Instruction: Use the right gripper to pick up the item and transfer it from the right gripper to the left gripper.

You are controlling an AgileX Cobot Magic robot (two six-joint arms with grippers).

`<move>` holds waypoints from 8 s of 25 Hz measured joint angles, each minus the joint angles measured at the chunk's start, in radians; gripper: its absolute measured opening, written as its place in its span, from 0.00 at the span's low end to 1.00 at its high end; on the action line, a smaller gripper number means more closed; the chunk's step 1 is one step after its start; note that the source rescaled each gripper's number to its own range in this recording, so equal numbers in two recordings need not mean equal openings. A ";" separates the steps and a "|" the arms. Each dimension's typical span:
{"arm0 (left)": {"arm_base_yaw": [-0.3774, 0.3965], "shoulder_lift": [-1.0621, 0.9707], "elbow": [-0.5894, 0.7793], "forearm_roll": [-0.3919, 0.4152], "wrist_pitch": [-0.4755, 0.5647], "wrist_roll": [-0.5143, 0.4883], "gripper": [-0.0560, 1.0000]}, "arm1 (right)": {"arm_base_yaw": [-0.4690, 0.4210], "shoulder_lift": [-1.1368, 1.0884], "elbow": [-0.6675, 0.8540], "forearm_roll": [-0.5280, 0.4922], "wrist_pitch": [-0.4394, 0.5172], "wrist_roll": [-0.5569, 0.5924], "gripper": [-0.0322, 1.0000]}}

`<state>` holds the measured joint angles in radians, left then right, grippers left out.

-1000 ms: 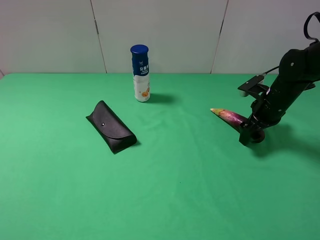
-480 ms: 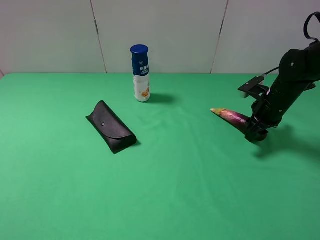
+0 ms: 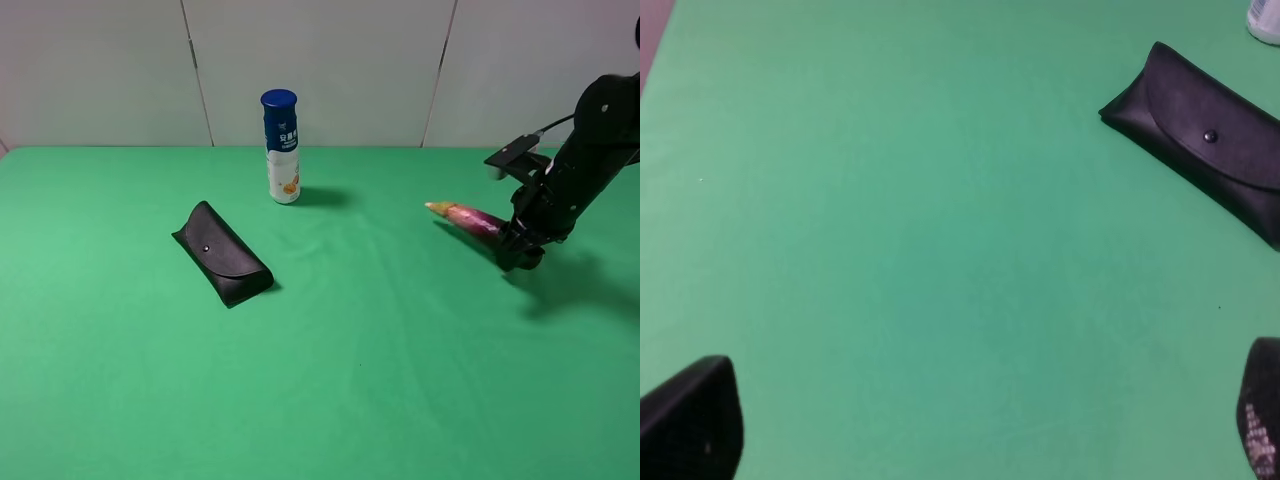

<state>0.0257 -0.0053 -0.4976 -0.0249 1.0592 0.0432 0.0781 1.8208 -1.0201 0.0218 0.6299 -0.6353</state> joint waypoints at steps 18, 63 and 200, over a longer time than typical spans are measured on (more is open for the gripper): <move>0.000 0.000 0.000 0.000 0.000 0.000 0.98 | 0.123 -0.260 0.000 0.084 0.247 0.002 0.04; 0.000 0.000 0.000 0.000 0.000 0.000 0.98 | 0.804 -0.349 0.000 -0.012 0.345 -0.017 0.04; -0.629 1.362 -0.373 -0.929 -0.336 1.598 0.71 | 0.804 -0.350 -0.168 0.062 0.423 -0.006 0.04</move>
<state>-0.6030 1.3571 -0.8707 -0.9537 0.7228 1.6415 0.8825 1.4711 -1.1883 0.0839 1.0529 -0.6417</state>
